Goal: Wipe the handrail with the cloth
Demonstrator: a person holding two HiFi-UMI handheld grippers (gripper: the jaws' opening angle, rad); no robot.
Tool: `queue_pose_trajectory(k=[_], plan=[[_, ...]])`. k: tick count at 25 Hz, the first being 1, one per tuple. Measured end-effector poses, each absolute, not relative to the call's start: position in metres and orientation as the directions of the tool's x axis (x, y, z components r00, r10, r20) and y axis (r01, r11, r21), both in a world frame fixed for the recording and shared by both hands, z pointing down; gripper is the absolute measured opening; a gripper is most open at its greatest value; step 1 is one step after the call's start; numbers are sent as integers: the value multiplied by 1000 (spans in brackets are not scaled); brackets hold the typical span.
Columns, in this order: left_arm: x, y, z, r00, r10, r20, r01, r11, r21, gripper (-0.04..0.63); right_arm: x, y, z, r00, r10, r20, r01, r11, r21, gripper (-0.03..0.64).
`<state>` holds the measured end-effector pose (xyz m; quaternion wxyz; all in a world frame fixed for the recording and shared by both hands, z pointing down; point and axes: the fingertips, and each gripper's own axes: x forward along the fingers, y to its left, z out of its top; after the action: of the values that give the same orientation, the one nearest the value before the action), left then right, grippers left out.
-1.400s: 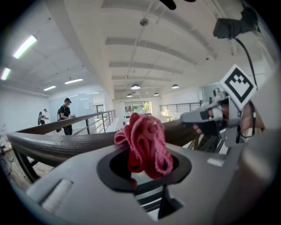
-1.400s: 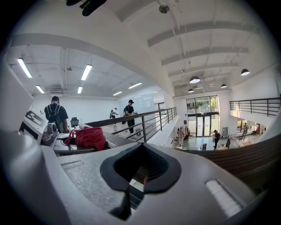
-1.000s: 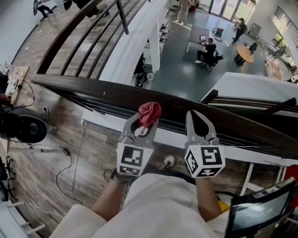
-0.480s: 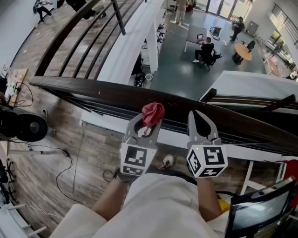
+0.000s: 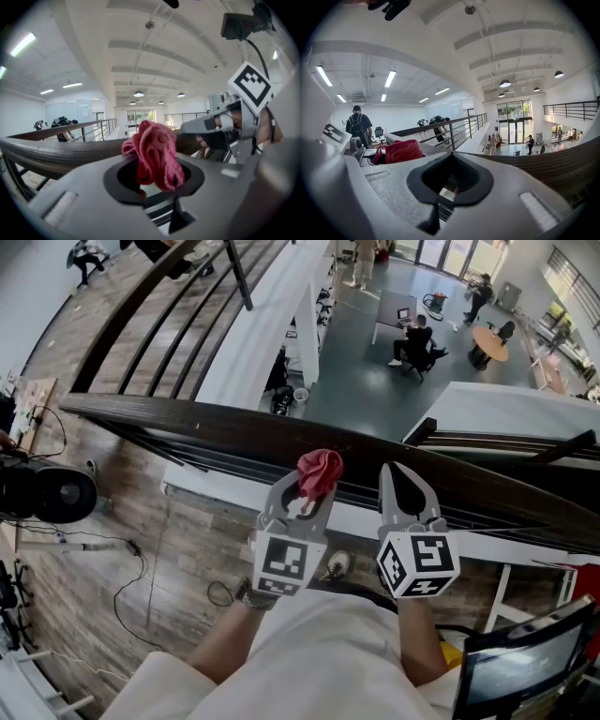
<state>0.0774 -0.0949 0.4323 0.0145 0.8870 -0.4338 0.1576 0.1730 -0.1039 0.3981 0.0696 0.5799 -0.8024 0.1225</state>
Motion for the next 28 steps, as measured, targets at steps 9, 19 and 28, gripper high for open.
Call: queue_pose_trajectory(k=[9, 19, 28], plan=[[95, -88, 430, 604, -744, 286, -756, -648, -89, 132, 173, -103, 398, -321, -912, 253, -946, 301, -118, 3], [97, -90, 425, 570, -790, 224, -793, -601, -101, 132, 178, -98, 405, -326, -912, 250, -945, 304, -123, 2], [101, -93, 414, 561, -810, 172, -809, -580, -95, 132, 180, -98, 401, -337, -911, 239, -941, 313, -131, 3]])
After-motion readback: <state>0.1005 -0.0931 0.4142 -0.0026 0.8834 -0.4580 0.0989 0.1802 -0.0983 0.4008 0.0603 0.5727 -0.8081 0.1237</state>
